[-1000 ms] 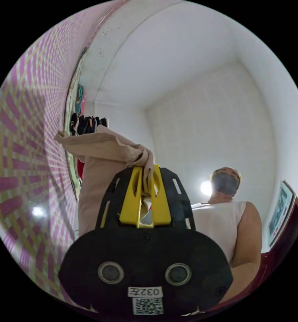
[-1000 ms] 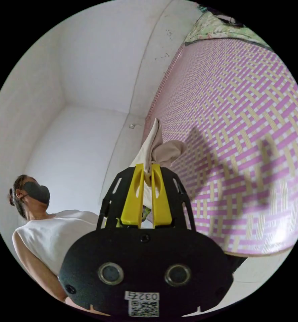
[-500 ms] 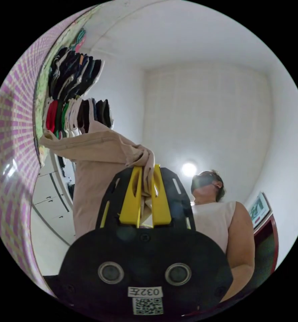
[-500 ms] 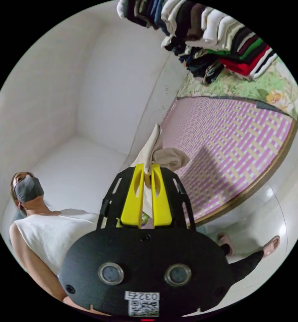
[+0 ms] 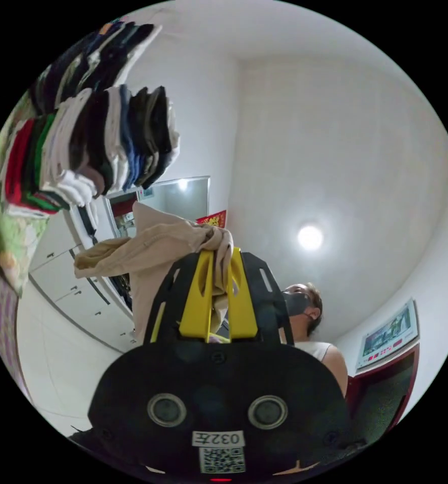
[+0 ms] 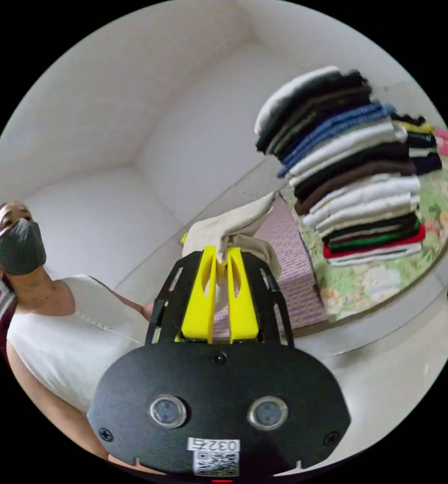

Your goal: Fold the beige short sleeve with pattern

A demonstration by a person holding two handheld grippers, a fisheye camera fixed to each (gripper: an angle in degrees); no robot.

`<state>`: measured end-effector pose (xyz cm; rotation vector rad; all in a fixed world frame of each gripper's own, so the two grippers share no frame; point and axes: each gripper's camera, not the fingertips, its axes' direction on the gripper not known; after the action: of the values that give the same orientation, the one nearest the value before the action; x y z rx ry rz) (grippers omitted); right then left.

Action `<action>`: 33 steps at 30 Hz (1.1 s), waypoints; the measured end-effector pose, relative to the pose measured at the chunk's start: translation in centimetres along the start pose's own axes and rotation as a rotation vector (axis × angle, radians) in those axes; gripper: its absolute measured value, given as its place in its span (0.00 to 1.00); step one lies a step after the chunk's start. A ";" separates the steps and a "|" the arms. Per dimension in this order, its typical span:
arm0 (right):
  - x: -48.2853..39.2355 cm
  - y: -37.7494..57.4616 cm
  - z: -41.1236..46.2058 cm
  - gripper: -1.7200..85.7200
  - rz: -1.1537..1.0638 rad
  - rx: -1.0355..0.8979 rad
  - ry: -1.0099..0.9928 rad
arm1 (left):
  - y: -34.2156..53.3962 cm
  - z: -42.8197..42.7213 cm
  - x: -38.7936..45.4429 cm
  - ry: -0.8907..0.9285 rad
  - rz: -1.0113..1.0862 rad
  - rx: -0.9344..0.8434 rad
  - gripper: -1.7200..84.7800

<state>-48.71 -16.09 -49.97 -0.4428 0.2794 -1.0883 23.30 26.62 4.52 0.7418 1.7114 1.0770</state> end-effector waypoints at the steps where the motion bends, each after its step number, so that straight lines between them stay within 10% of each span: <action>1: -1.2 -1.4 -1.2 0.06 -0.063 -0.004 0.019 | -2.8 1.9 0.8 -0.013 0.031 -0.011 0.02; 13: -13.6 -18.3 -9.9 0.06 -0.492 0.161 0.193 | -34.4 19.8 10.1 0.042 0.160 -0.169 0.02; 33: -4.6 -36.1 -14.3 0.06 -0.201 0.259 0.082 | -66.3 24.7 4.2 0.035 -0.158 -0.233 0.02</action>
<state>-85.29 -29.03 -45.29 -0.1973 0.1645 -1.3223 44.33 9.85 -61.04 0.4369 1.6101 1.1592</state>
